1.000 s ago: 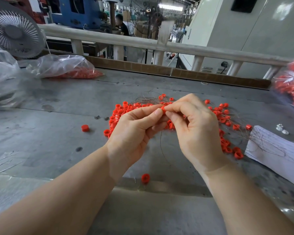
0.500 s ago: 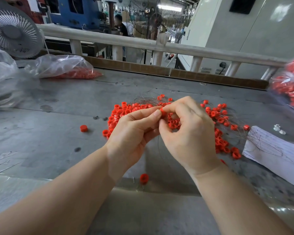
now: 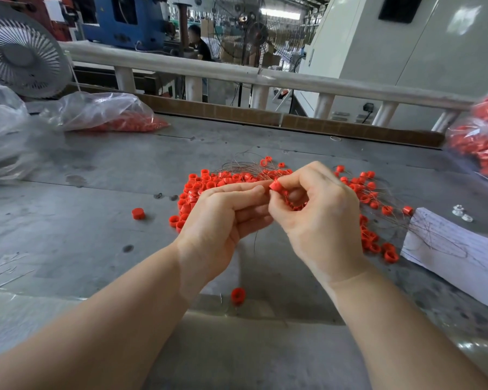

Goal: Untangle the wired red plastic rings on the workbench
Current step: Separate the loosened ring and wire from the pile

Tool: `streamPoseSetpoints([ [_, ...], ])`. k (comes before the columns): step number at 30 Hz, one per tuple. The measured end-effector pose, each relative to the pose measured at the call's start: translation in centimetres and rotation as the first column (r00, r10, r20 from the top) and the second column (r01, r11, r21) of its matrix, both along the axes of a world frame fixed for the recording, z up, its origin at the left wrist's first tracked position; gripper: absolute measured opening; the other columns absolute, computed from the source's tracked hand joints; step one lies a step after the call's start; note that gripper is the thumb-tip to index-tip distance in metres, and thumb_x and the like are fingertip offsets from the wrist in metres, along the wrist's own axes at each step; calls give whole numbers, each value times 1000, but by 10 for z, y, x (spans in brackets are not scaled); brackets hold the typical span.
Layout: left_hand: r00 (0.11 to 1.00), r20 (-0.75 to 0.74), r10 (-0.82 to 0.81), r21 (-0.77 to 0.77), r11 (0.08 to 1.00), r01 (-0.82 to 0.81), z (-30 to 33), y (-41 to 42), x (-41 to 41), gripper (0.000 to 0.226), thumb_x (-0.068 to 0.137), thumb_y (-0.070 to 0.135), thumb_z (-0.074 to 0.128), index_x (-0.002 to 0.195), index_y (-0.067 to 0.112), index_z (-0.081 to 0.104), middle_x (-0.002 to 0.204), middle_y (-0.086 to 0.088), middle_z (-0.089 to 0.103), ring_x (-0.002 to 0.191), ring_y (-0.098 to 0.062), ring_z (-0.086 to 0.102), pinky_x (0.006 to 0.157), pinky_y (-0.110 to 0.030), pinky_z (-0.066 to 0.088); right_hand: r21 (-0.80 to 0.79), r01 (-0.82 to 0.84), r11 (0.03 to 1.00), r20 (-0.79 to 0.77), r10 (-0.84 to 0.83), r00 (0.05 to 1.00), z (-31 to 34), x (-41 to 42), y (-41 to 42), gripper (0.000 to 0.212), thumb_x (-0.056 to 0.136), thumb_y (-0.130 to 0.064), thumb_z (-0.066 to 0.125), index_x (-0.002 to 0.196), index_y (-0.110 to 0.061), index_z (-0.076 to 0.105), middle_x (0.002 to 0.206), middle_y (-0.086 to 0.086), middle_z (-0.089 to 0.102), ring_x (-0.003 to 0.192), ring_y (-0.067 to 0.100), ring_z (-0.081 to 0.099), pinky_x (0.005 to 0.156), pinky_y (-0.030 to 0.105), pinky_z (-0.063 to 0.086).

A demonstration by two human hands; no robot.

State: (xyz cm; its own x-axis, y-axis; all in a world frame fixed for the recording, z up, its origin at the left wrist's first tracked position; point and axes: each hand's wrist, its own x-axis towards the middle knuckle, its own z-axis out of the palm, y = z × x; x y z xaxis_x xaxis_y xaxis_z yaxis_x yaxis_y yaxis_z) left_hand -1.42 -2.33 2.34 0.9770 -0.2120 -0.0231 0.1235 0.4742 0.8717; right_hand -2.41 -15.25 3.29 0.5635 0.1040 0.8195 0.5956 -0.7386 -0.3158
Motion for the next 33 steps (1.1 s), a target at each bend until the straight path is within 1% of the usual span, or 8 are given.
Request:
streamPoseSetpoints([
  [4,1000,-15,25,11,1000,-25,0,-2,1,17,79,6,57,86,5,73,76,-8,72,66,-14,69,61,-23,57,-24,0,1000,-2,0,1000,0,1,0,7,72,-4,65,70,2,63,69,12,58,59,27,56,56,44,50],
  [9,999,-1,40,29,999,-40,1,-3,-2,27,61,17,63,84,6,73,77,-9,72,70,-16,69,61,-23,56,-61,18,998,47,-15,999,0,1,0,8,71,-3,64,68,3,60,67,13,57,57,27,55,54,38,50],
  [13,999,14,34,53,998,-34,0,-2,-3,16,78,8,59,80,9,75,78,-8,73,72,-16,69,61,-23,56,-92,35,995,75,-28,997,-1,1,0,8,71,-3,64,67,2,59,67,12,56,57,24,54,55,30,45],
  [16,999,21,39,38,998,-40,1,-1,-4,23,84,5,54,80,10,76,75,-7,72,69,-14,69,58,-22,55,-70,-11,998,60,15,998,-3,1,0,5,75,-1,64,71,3,62,71,13,58,62,25,56,57,36,50],
  [19,998,51,39,20,999,-40,3,0,-5,19,75,12,59,75,13,77,73,-5,72,65,-11,69,56,-20,54,2,-75,997,34,75,997,-4,3,-2,3,77,1,67,76,3,64,74,11,59,64,22,56,61,38,50],
  [25,994,99,47,-6,999,-46,2,1,-4,21,62,21,65,76,11,77,72,-5,72,66,-11,69,64,-23,56,109,-146,983,21,145,989,-5,4,-3,6,77,2,70,80,-2,67,77,7,61,67,9,54,66,15,45],
  [30,988,153,35,22,999,-38,1,1,-4,19,61,23,68,77,17,78,72,-4,72,68,-11,69,70,-24,56,90,-167,982,48,163,985,-2,3,-4,7,76,4,71,80,-1,67,78,7,61,69,9,54,66,16,46],
  [33,986,162,23,1,1000,-24,2,1,-5,19,64,21,67,80,16,77,73,-3,73,68,-11,69,65,-21,57,96,-183,978,39,180,983,-1,1,-4,8,76,5,71,81,0,68,80,8,61,71,10,55,67,18,47],
])
